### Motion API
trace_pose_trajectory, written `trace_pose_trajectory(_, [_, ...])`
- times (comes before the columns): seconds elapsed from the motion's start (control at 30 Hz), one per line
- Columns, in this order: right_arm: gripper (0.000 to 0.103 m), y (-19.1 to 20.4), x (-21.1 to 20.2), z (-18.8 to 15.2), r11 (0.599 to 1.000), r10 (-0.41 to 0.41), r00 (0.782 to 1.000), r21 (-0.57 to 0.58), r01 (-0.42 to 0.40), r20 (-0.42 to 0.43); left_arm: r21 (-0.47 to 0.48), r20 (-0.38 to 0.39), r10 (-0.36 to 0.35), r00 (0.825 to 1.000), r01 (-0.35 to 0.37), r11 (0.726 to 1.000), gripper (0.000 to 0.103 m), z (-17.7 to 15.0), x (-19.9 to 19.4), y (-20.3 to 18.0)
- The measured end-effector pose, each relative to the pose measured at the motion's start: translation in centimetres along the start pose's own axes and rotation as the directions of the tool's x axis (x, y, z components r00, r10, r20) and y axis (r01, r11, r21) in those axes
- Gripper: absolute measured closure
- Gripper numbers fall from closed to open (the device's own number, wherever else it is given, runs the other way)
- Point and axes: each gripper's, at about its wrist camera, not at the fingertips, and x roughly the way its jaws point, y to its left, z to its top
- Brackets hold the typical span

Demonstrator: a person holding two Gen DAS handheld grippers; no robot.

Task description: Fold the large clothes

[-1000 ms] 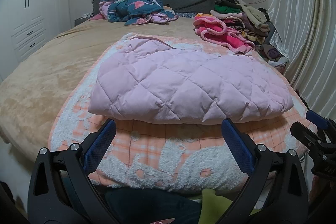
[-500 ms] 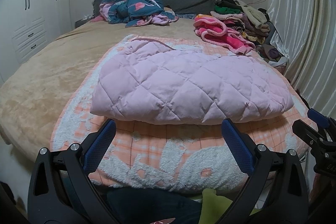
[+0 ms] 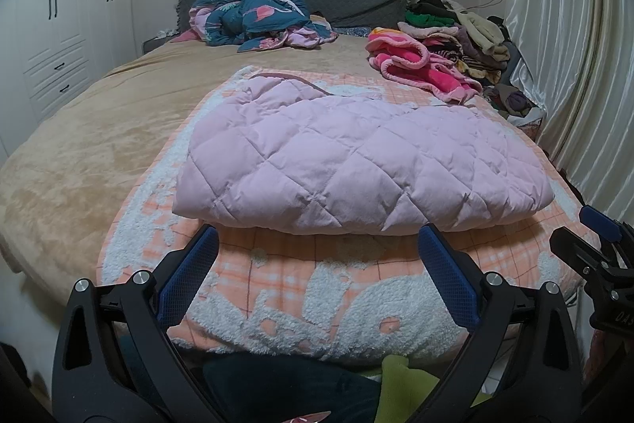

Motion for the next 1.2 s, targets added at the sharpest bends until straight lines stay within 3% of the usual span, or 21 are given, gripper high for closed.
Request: trace_pose_trajectory(1.2, [0.004, 0.21, -0.04, -0.03, 1.000, 0.004, 1.000, -0.006, -0.004, -0.001, 0.003, 0.004, 0.005, 1.000, -0.005, 1.000, 0.009, 0.03, 0.08, -0.01])
